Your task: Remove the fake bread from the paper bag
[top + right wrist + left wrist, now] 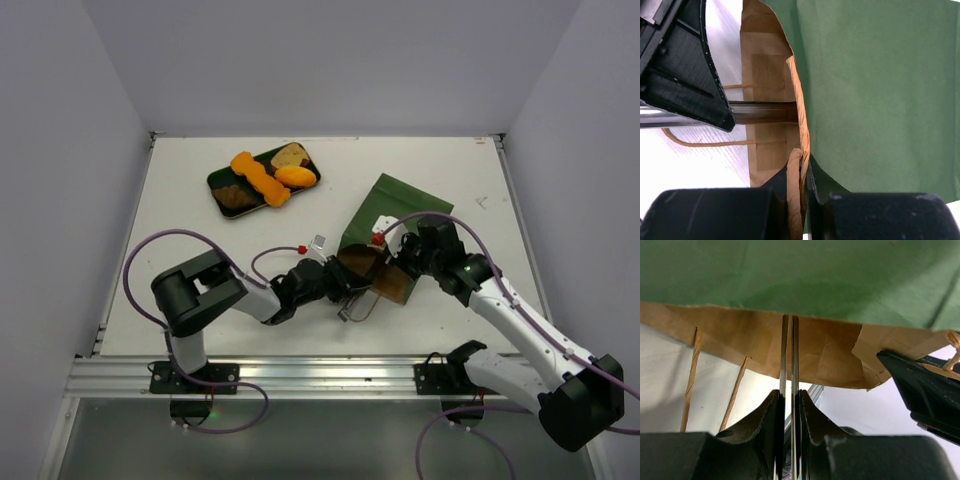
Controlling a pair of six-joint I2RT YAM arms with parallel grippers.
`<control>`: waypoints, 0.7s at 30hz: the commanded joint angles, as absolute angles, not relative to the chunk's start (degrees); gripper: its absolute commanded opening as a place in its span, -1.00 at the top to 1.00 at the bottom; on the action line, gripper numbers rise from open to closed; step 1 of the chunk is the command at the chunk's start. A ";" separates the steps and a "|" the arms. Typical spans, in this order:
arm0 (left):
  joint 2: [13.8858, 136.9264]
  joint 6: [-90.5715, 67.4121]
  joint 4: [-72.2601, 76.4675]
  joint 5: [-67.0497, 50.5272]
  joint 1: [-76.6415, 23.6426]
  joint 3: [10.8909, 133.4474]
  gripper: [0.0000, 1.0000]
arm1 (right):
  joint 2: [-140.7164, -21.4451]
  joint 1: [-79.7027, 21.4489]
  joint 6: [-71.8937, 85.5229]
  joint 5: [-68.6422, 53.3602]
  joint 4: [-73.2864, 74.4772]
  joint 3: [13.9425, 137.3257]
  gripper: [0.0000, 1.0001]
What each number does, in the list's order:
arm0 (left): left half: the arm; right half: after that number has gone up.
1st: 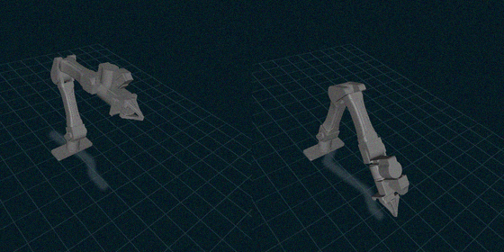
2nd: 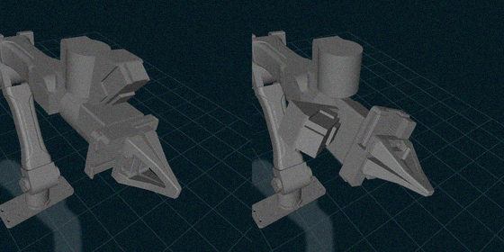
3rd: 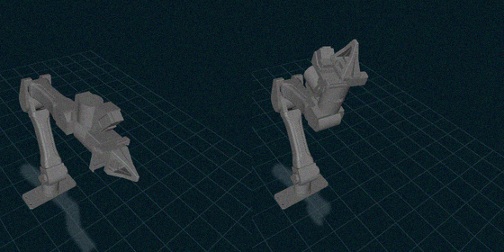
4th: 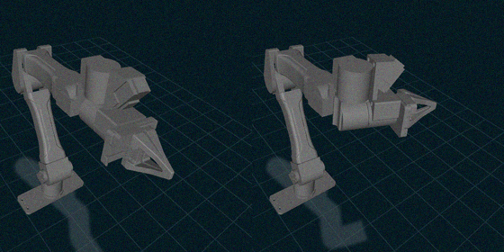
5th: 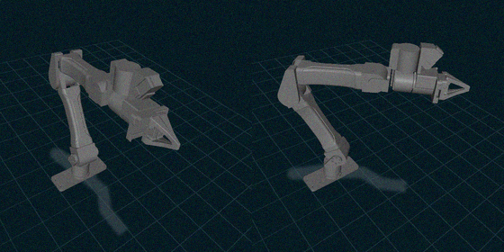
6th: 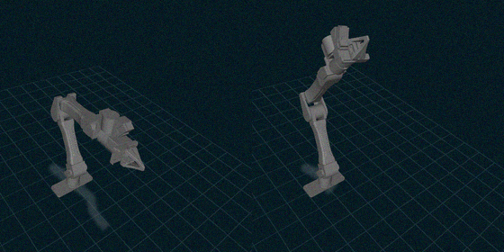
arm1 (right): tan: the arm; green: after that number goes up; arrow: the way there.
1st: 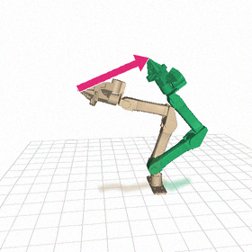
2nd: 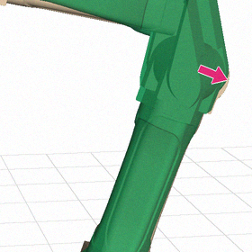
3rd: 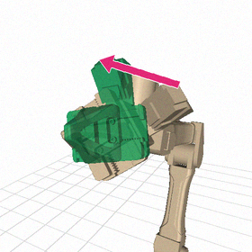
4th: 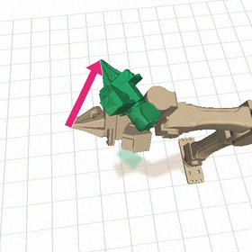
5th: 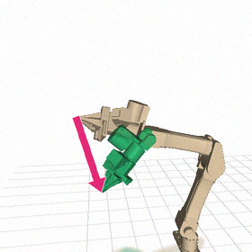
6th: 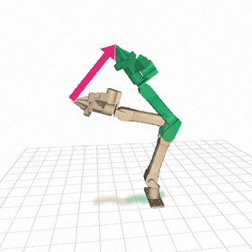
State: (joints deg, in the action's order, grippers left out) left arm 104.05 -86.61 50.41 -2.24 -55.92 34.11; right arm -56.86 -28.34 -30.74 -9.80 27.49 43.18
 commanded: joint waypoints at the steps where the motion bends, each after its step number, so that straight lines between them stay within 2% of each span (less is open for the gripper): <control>1: 105.99 -89.38 57.74 -1.14 -56.08 35.51 0.73 | -56.51 -27.51 -28.57 -12.30 25.31 45.44 1.00; 6: 108.28 -91.67 60.81 -2.20 -56.16 35.77 0.57 | -56.07 -26.63 -28.39 -13.01 25.14 45.00 1.00; 9: 108.72 -92.11 60.73 -2.11 -56.16 35.86 0.33 | -55.99 -26.46 -28.21 -13.36 25.05 44.74 1.00; 12: 109.16 -92.20 60.30 -2.02 -56.16 36.56 0.23 | -55.99 -26.28 -28.13 -13.62 24.87 44.65 1.00; 21: 111.00 -92.81 59.06 -1.93 -56.16 38.50 0.14 | -55.81 -25.93 -27.95 -14.94 24.79 44.30 1.00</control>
State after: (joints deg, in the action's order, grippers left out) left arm 110.30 -92.14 56.14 -2.59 -55.92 36.73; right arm -56.82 -26.17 -29.08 -12.86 27.29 43.18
